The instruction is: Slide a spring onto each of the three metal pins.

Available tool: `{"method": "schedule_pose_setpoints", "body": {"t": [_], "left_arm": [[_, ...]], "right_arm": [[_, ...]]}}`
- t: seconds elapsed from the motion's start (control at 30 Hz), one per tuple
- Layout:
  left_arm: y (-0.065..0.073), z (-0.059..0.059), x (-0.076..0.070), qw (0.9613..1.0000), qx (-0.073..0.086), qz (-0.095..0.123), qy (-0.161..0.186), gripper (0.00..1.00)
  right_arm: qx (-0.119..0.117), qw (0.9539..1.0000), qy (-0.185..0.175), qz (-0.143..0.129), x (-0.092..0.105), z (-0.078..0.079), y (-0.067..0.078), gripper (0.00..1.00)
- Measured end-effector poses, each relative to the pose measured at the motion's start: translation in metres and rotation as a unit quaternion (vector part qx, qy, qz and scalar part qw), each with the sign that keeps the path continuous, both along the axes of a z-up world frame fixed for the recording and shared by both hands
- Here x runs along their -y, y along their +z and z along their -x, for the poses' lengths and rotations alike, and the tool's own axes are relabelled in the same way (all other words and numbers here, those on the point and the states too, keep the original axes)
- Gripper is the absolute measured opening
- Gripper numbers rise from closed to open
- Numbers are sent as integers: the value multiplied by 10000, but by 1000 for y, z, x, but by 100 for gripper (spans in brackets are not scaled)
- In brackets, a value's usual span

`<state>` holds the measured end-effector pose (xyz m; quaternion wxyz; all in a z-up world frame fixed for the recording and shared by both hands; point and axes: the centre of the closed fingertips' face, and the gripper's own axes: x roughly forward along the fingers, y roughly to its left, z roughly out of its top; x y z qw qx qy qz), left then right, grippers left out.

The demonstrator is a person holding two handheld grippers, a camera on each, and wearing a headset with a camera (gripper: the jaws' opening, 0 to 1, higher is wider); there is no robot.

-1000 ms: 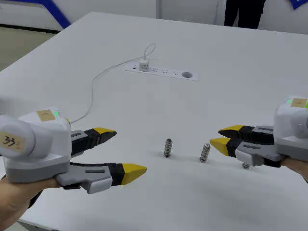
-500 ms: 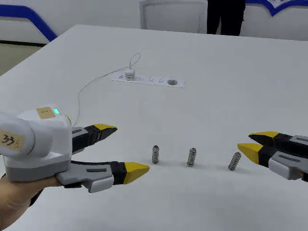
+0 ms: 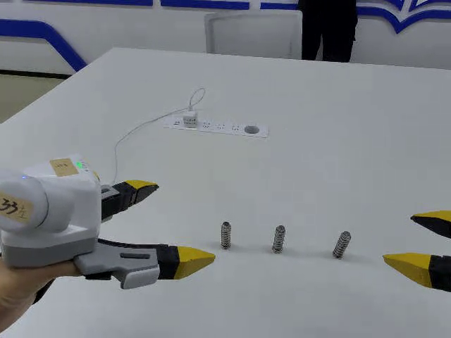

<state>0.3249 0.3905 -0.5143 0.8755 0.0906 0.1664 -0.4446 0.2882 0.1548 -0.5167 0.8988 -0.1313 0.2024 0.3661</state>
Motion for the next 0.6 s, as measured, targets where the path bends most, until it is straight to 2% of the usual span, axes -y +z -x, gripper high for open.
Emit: {"method": "schedule_pose_setpoints", "body": {"t": [0.07,0.23,0.4,0.6], "left_arm": [[0,1,2,10000,-21,-8,-43,91],[-4,5,5,9997,-40,-188,-166,96],[-8,9,6,9991,-54,-348,-240,100],[-5,8,5,9995,-47,-272,-150,100]], "right_arm": [[-12,9999,158,65,-5,2,0,58],[-54,9996,259,113,-13,3,-2,67],[6,9994,281,185,-13,3,-2,71],[16,9993,307,196,-11,5,1,77]]}}
